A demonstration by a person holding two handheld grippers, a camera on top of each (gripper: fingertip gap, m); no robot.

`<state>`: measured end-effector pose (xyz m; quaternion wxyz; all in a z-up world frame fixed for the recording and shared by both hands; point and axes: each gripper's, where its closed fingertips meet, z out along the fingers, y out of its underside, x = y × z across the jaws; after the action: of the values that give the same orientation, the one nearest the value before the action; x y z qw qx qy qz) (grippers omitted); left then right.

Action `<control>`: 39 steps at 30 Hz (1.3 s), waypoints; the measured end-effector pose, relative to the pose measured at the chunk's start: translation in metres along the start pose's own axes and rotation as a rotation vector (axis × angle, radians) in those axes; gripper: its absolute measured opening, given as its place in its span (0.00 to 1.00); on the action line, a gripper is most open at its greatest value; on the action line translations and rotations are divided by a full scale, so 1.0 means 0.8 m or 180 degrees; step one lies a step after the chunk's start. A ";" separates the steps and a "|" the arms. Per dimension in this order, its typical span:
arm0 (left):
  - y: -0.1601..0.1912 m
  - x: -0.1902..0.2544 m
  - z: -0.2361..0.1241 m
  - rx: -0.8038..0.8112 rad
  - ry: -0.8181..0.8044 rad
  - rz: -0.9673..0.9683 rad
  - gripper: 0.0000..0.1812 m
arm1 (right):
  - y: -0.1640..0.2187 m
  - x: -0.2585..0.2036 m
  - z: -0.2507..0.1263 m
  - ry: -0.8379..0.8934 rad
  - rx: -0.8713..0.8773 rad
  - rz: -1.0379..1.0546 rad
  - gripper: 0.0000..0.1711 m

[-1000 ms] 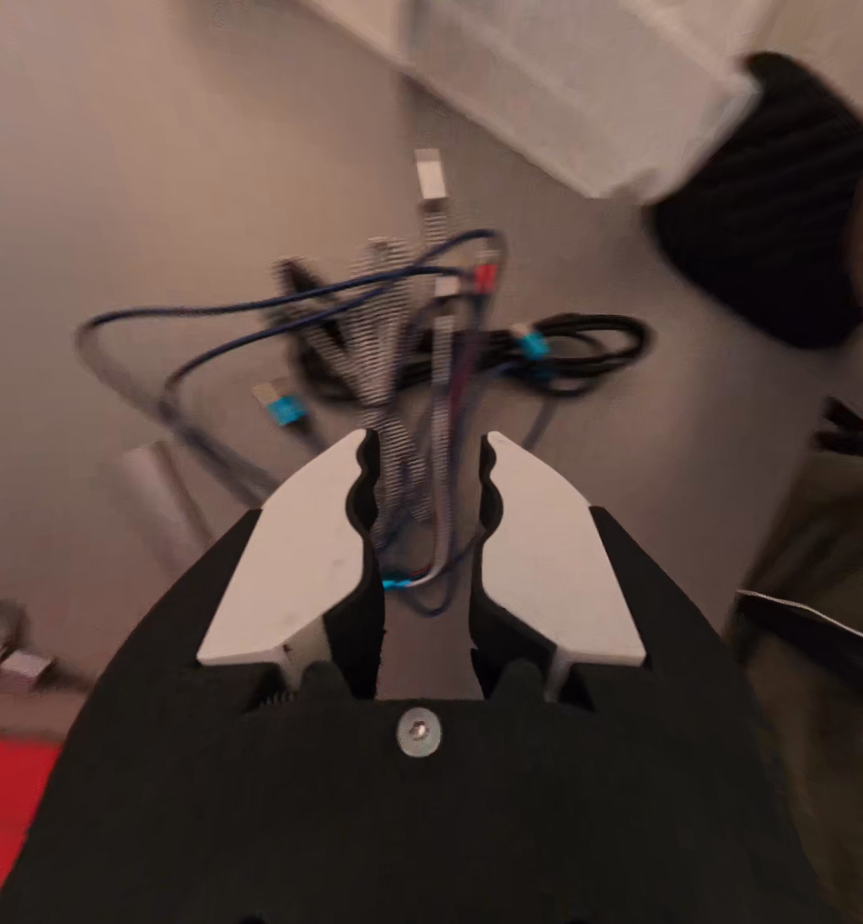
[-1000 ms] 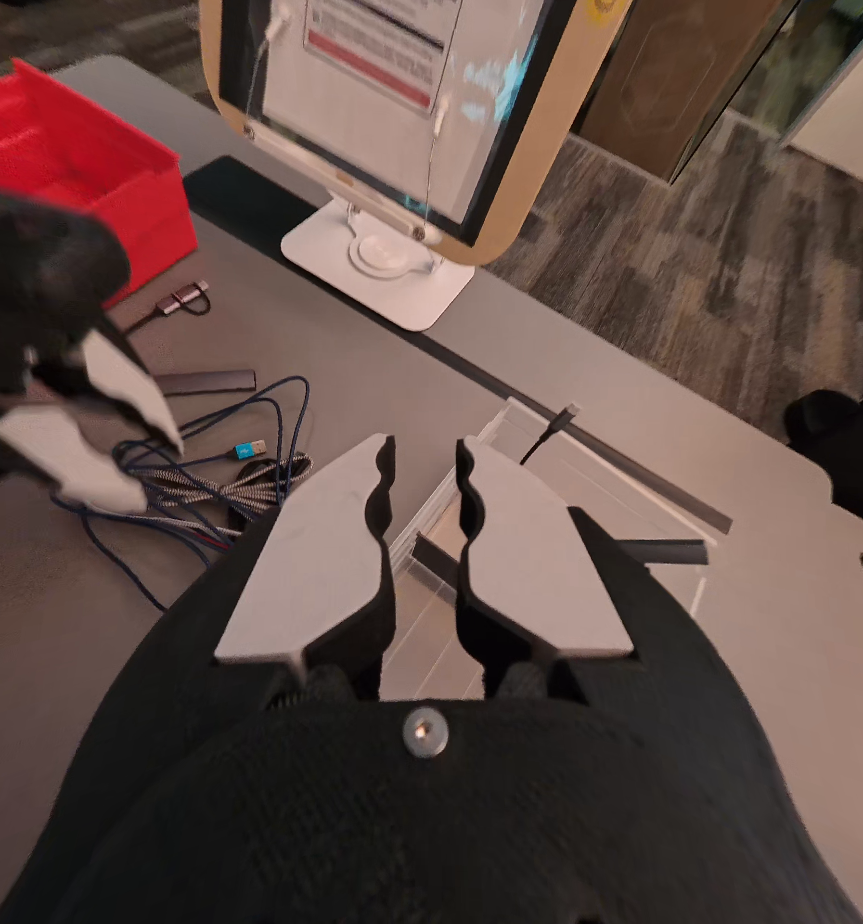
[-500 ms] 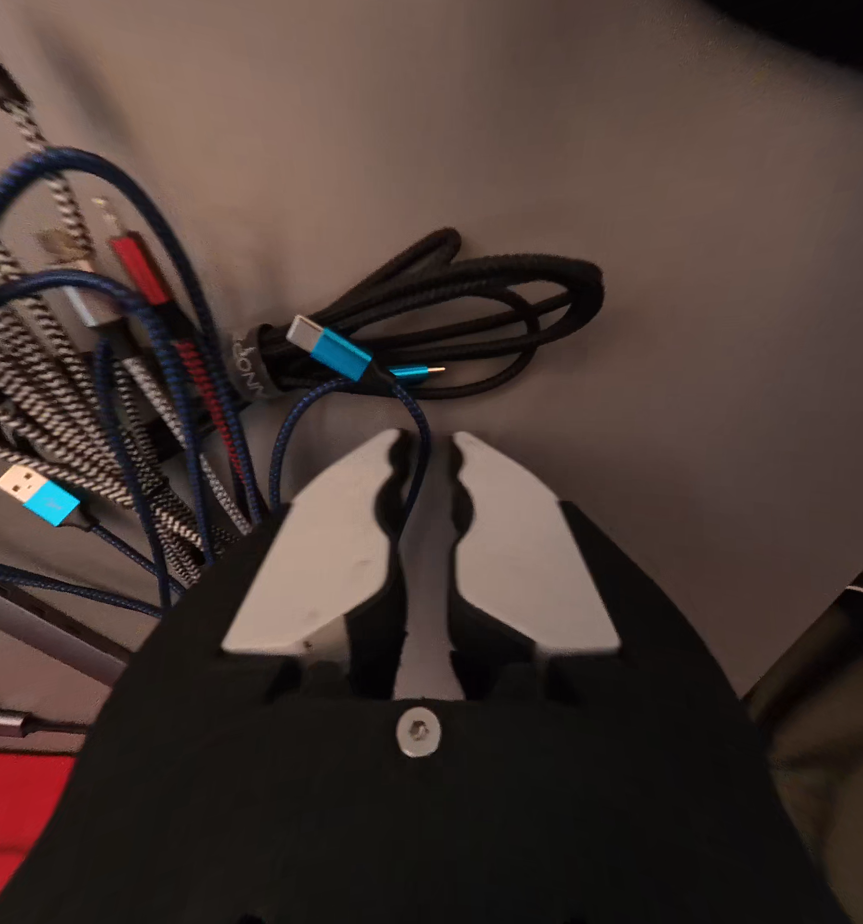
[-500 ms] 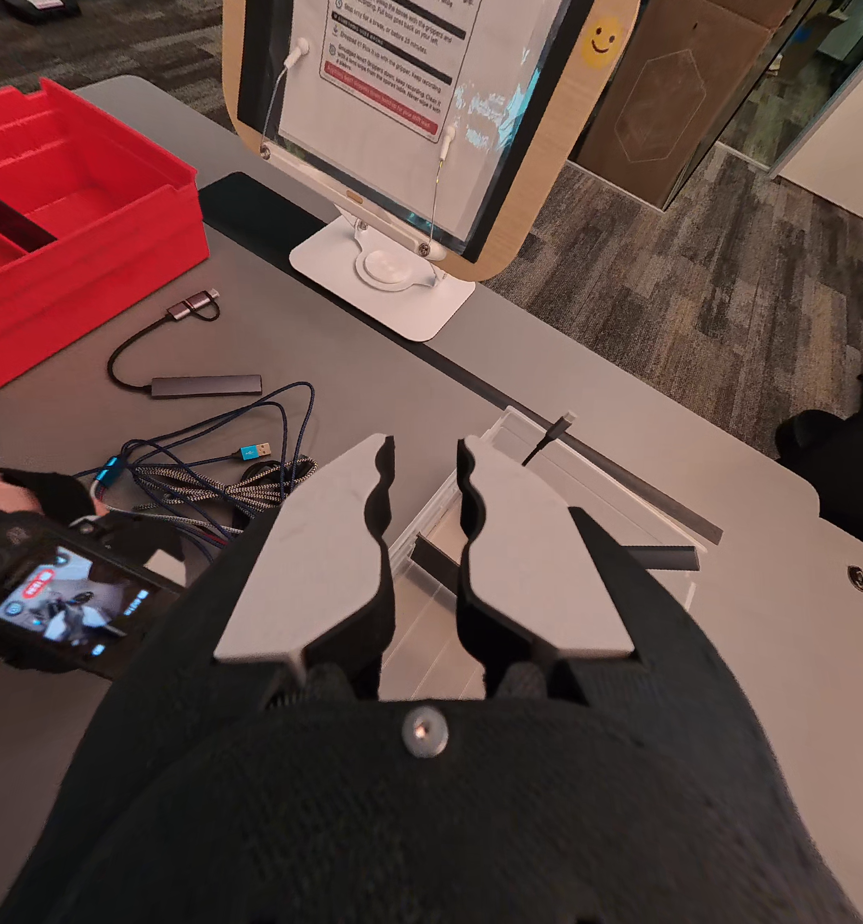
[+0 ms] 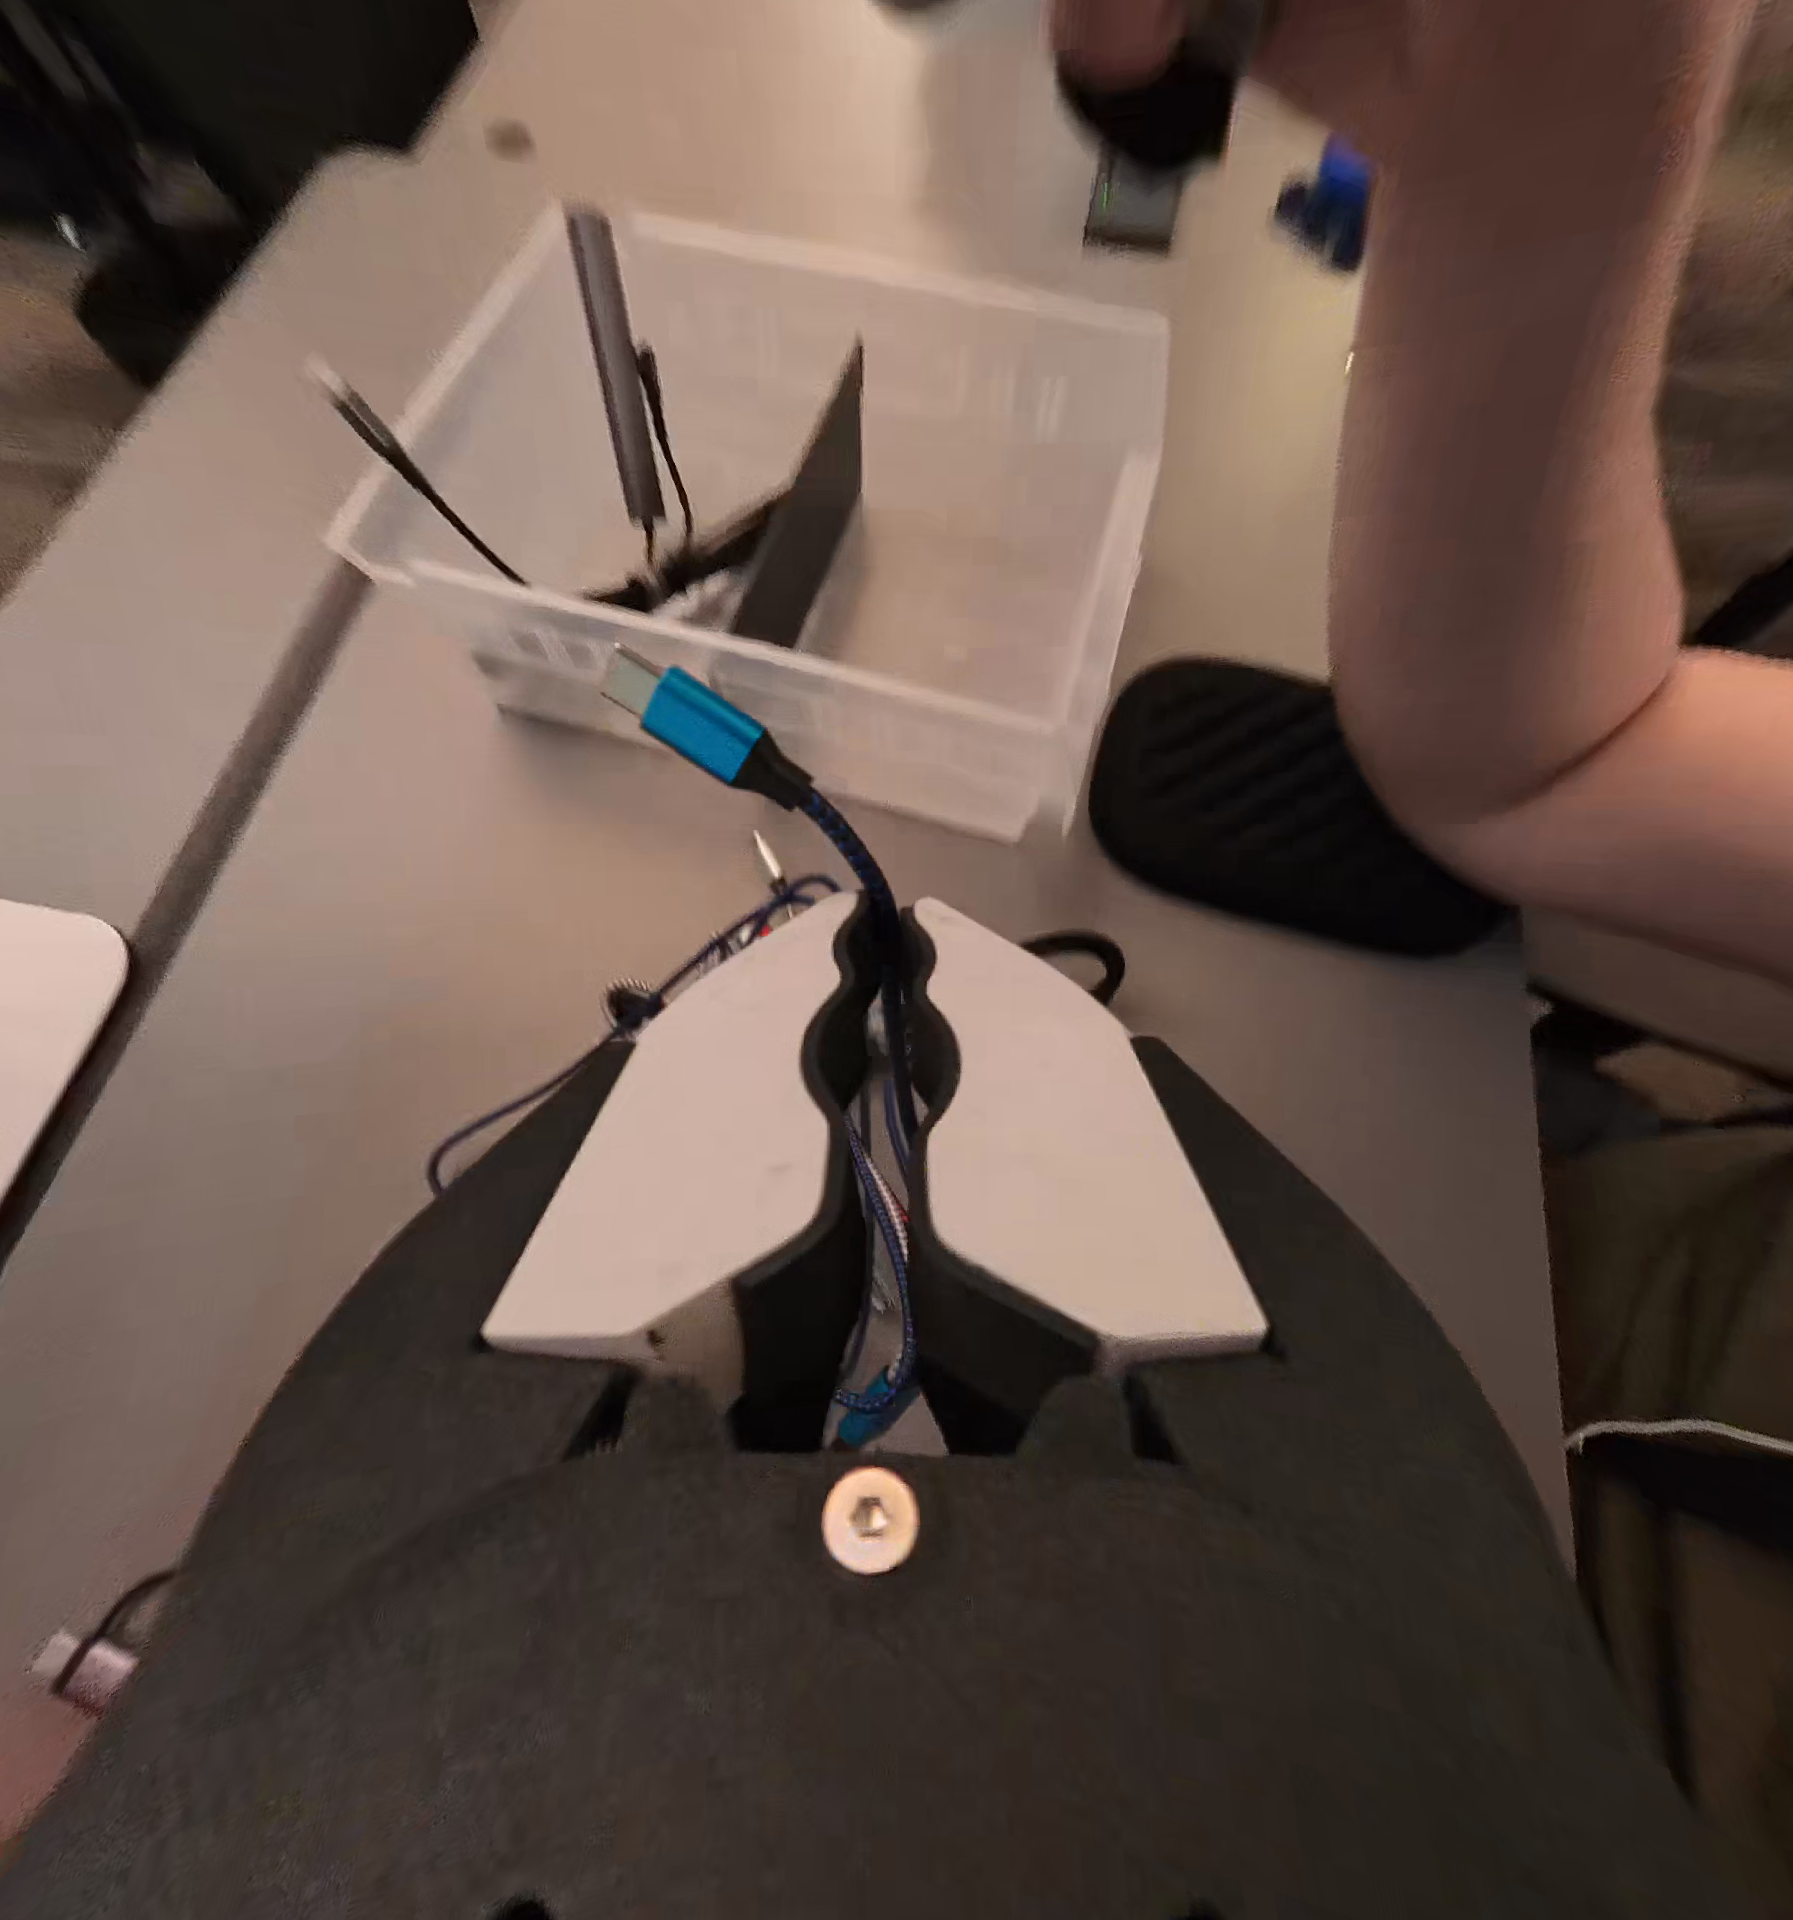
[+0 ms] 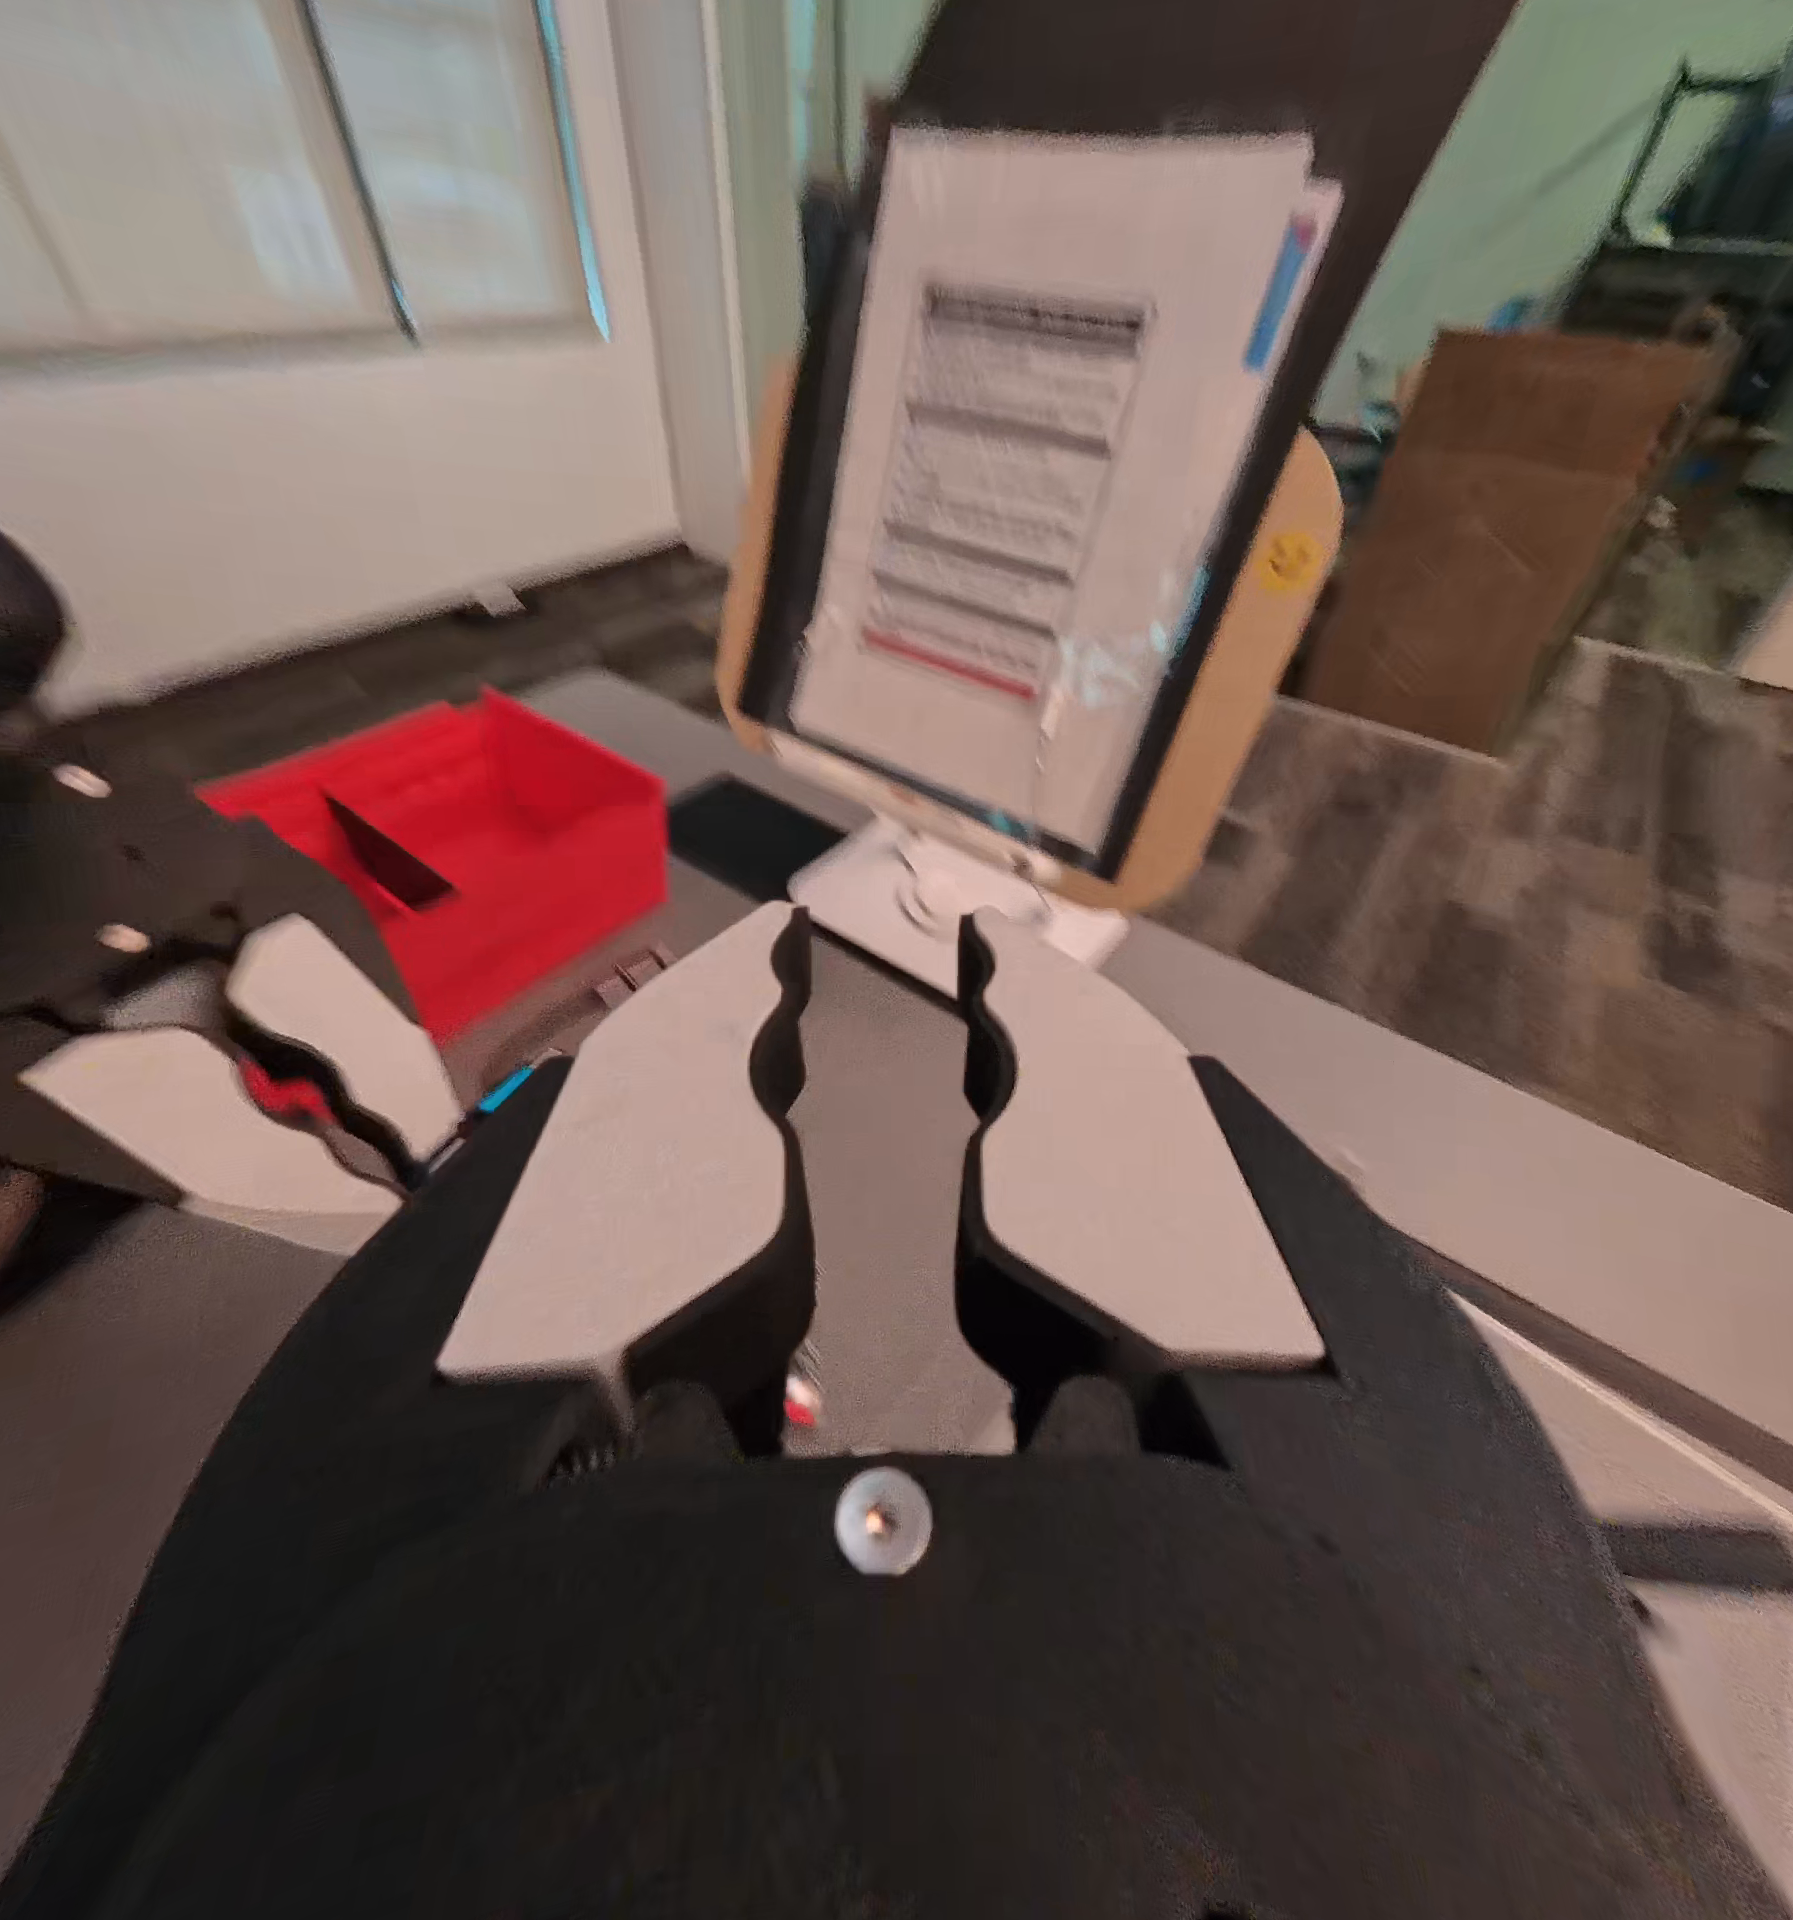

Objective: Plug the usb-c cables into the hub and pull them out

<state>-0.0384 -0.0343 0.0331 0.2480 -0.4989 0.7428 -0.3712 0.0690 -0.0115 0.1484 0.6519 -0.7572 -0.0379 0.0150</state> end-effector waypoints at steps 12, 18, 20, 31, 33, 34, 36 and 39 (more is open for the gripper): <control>-0.040 -0.059 -0.064 0.1058 -0.0282 -0.0336 0.01 | -0.023 -0.106 0.058 -0.2109 0.1432 0.1929 0.30; -0.042 -0.072 -0.075 0.1094 -0.0631 -0.0154 0.01 | -0.004 -0.134 0.082 -0.2014 0.1294 0.1788 0.27; -0.043 -0.072 -0.074 0.1086 -0.0737 -0.0070 0.01 | -0.001 -0.138 0.085 -0.2156 0.1200 0.1964 0.27; -0.013 -0.081 -0.098 0.0443 -0.1113 -0.0158 0.29 | 0.012 -0.134 0.089 -0.1543 0.1278 0.0705 0.03; -0.019 -0.066 -0.117 0.0639 -0.0783 -0.0435 0.34 | 0.011 -0.139 0.089 -0.1265 0.1278 0.0221 0.03; -0.026 -0.061 -0.126 0.0830 -0.0624 -0.0581 0.34 | 0.011 -0.144 0.089 -0.1161 0.1261 0.0020 0.03; -0.038 -0.055 -0.137 0.1139 -0.0419 -0.0787 0.31 | 0.015 -0.156 0.093 -0.0958 0.1214 -0.0400 0.03; -0.034 -0.058 -0.130 0.1075 -0.0389 -0.0841 0.31 | 0.024 -0.169 0.101 -0.0621 0.1101 -0.0986 0.03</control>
<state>-0.0825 0.0341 0.1177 0.3218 -0.5648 0.5819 -0.4886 -0.0705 0.0550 0.1133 0.7595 -0.6145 -0.2131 -0.0058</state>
